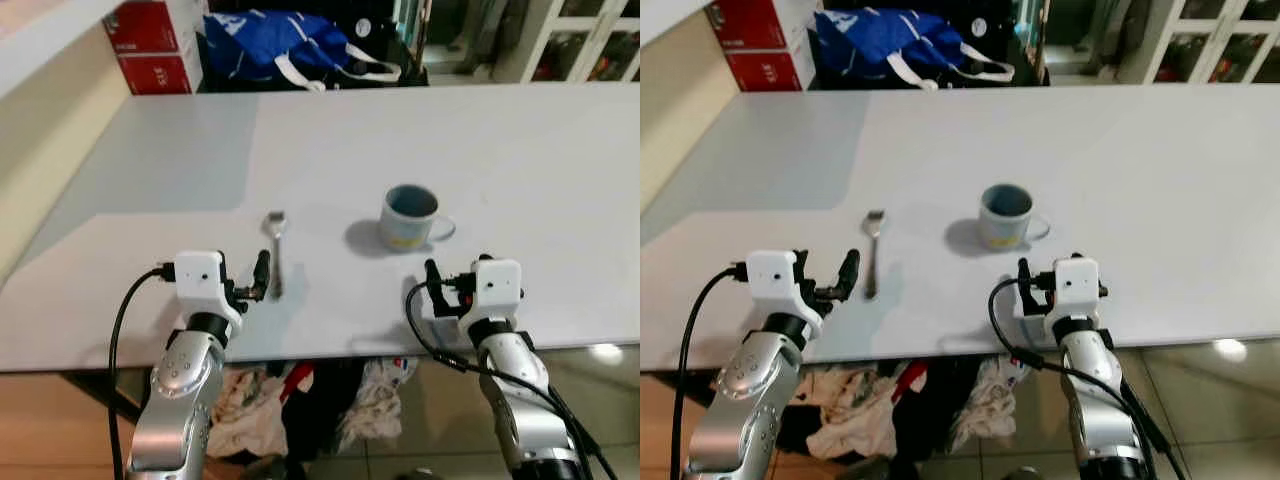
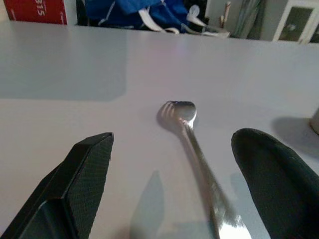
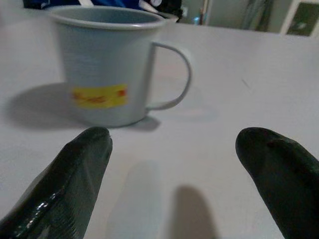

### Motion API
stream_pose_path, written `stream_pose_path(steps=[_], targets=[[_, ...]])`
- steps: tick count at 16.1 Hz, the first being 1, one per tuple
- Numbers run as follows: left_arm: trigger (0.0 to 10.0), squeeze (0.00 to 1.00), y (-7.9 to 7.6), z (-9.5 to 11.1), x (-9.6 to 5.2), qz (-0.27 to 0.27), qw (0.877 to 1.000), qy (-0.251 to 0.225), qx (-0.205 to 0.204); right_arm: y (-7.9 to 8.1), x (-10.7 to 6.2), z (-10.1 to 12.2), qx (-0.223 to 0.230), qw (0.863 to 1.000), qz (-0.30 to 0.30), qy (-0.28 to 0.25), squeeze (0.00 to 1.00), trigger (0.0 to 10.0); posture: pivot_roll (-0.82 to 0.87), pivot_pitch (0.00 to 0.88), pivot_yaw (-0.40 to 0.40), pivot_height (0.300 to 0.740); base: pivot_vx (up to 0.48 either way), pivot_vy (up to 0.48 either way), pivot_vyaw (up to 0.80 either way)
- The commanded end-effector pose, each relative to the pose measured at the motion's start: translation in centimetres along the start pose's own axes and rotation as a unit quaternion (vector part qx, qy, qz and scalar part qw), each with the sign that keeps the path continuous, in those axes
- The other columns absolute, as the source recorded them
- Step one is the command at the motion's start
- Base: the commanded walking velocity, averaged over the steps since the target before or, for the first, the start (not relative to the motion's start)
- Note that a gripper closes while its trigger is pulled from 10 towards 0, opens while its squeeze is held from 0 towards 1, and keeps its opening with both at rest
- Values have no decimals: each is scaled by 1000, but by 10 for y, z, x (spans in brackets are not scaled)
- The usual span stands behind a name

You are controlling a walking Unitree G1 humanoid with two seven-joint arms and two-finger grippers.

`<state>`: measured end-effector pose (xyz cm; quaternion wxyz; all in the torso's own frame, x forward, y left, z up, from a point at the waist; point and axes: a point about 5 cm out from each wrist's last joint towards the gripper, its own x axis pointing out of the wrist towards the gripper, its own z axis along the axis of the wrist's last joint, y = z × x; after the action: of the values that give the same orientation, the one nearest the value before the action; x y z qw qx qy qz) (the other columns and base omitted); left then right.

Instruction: Setting the table

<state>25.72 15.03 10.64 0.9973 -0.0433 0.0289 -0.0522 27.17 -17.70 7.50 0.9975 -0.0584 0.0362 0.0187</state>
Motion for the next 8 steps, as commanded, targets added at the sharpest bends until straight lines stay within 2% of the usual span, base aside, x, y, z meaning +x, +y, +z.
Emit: stream_pose_path(steps=[1, 5, 8], targets=[[10000, 0, 4, -3, 1, 7, 1000, 12, 1, 3, 0, 0, 9, 1000, 3, -5, 0, 10000, -100, 0, 64, 731, -251, 412, 0], [10000, 0, 3, -3, 4, 9, 1000, 15, 1, 3, 3, 2, 13, 1000, 10, -7, 0, 10000, -102, 0, 62, 731, -245, 416, 0], [10000, 0, 2, -2, 5, 7, 1000, 13, 1, 7, 5, -1, 1, 1000, 18, 6, 0, 10000, -96, 0, 59, 731, 0, 454, 671]])
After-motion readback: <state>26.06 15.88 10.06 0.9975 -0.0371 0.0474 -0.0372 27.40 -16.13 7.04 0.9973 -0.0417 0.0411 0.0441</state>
